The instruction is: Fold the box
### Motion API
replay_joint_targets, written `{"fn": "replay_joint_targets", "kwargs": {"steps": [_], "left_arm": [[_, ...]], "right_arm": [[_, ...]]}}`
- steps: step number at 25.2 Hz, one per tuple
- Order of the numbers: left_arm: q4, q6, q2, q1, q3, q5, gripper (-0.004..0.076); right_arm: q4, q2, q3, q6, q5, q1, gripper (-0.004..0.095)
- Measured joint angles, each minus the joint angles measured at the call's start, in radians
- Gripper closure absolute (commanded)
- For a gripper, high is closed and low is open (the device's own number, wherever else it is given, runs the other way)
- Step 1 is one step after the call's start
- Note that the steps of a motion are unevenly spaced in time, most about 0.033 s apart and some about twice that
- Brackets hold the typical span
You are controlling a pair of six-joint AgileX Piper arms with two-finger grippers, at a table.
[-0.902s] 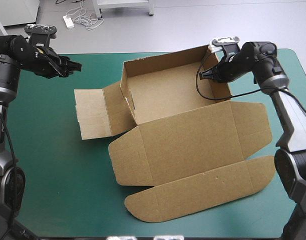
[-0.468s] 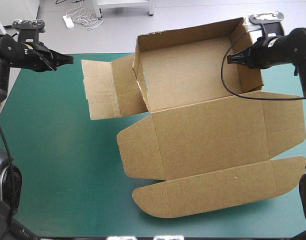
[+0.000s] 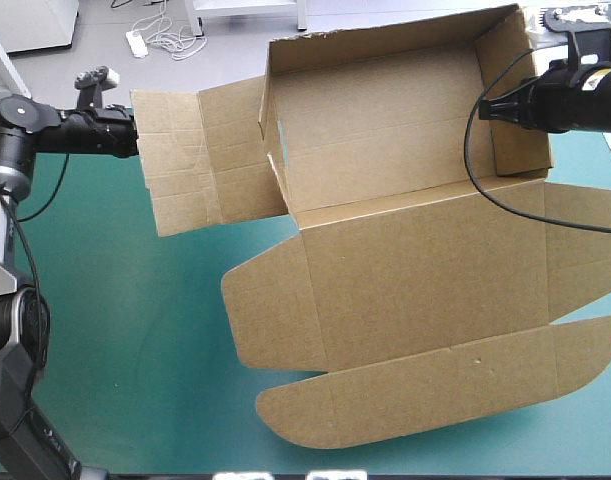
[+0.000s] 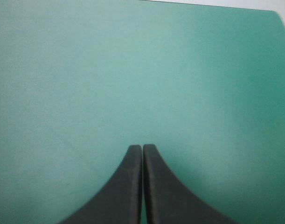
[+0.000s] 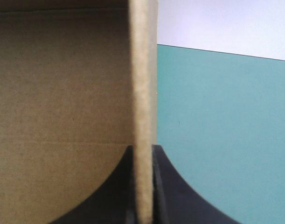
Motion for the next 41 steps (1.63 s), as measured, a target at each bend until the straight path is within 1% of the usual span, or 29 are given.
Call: {"fn": "replay_joint_targets", "kwargs": {"steps": [3, 5, 8, 12, 17, 23, 28, 41], "left_arm": [[-0.199, 0.125, 0.034, 0.0, 0.088, -0.007, 0.0731], [-0.345, 0.244, 0.053, -0.005, 0.137, 0.016, 0.0731], [-0.486, 0.384, 0.063, -0.03, 0.182, 0.059, 0.0733], [-0.586, 0.462, 0.063, -0.077, 0.193, 0.07, 0.0733], [-0.67, 0.504, 0.037, -0.144, 0.193, 0.071, 0.0733], [-0.697, 0.505, -0.04, -0.163, 0.193, 0.074, 0.0733], [-0.712, 0.504, -0.139, -0.167, 0.193, 0.084, 0.0733], [-0.713, 0.457, -0.157, -0.27, 0.193, 0.08, 0.0731]], "right_arm": [[0.019, -0.016, -0.005, -0.002, 0.002, -0.001, 0.0927], [0.04, -0.02, -0.009, -0.008, 0.003, 0.0, 0.0927], [0.072, -0.02, -0.01, -0.021, -0.002, 0.0, 0.0927], [0.091, -0.02, -0.01, -0.025, -0.019, 0.0, 0.0927], [0.091, -0.003, -0.011, -0.025, -0.065, 0.0, 0.0927], [0.086, 0.041, -0.011, -0.026, -0.073, 0.0, 0.0927], [0.086, 0.096, -0.011, -0.026, -0.078, 0.0, 0.0926], [0.074, 0.157, -0.011, -0.025, -0.085, 0.0, 0.0925]]}}
